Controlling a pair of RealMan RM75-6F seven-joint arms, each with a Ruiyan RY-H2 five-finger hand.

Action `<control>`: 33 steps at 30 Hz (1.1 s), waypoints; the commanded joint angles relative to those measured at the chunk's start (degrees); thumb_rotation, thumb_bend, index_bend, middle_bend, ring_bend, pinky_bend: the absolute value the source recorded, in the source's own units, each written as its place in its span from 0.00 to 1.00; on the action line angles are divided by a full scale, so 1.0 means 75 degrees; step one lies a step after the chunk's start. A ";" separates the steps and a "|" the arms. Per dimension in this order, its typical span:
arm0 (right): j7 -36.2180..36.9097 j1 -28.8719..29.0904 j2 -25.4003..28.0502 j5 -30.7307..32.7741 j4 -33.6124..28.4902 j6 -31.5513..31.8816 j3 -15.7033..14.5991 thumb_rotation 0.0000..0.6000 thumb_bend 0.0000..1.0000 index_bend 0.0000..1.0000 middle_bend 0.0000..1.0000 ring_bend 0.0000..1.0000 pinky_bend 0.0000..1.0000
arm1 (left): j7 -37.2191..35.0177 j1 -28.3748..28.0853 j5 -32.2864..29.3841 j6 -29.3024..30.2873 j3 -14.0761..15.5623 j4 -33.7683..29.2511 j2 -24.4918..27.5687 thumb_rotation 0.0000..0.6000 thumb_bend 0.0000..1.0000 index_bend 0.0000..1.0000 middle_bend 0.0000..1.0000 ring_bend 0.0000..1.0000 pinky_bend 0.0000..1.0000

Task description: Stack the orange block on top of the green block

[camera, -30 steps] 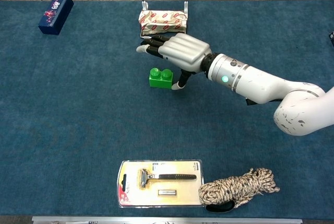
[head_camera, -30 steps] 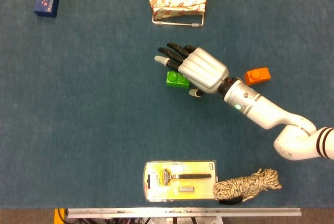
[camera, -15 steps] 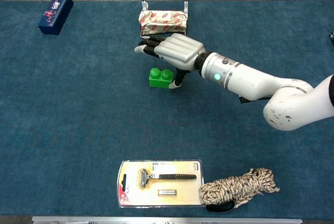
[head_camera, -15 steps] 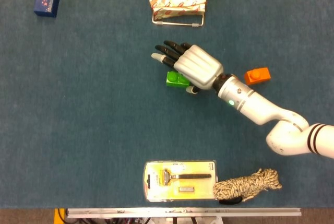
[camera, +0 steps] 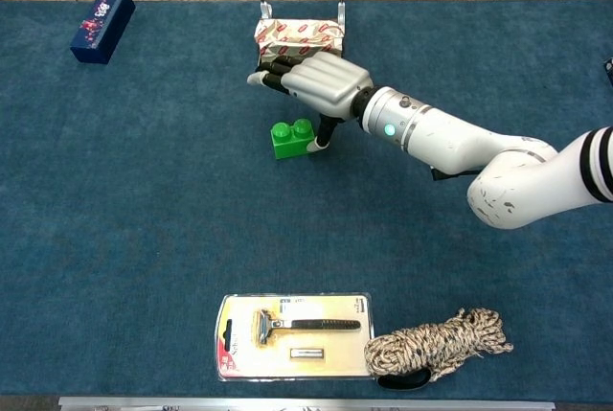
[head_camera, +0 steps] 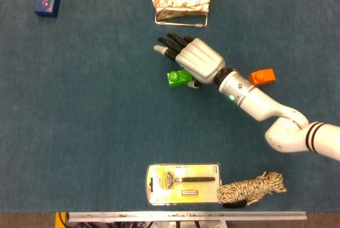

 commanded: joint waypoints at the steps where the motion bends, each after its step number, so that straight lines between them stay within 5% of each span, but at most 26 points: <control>1: -0.0026 0.0019 -0.0016 0.0046 0.0047 0.0005 0.0036 1.00 0.00 0.00 0.06 0.04 0.28 | 0.0000 0.0005 -0.0005 -0.0007 -0.0004 0.0011 -0.0006 1.00 0.21 0.34 0.23 0.04 0.15; 24: -0.0286 0.0309 -0.0276 0.0382 0.0601 -0.0159 0.0263 1.00 0.00 0.00 0.06 0.04 0.28 | 0.0055 0.0045 -0.0032 -0.0030 -0.0042 -0.0044 -0.0011 1.00 0.21 0.34 0.24 0.04 0.15; 33: -0.0625 -0.0269 0.0925 0.0236 -0.1304 0.0467 -0.0028 1.00 0.00 0.00 0.06 0.04 0.28 | 0.0129 0.0057 -0.0032 0.0114 -0.0122 -0.0104 -0.0081 1.00 0.21 0.34 0.24 0.04 0.15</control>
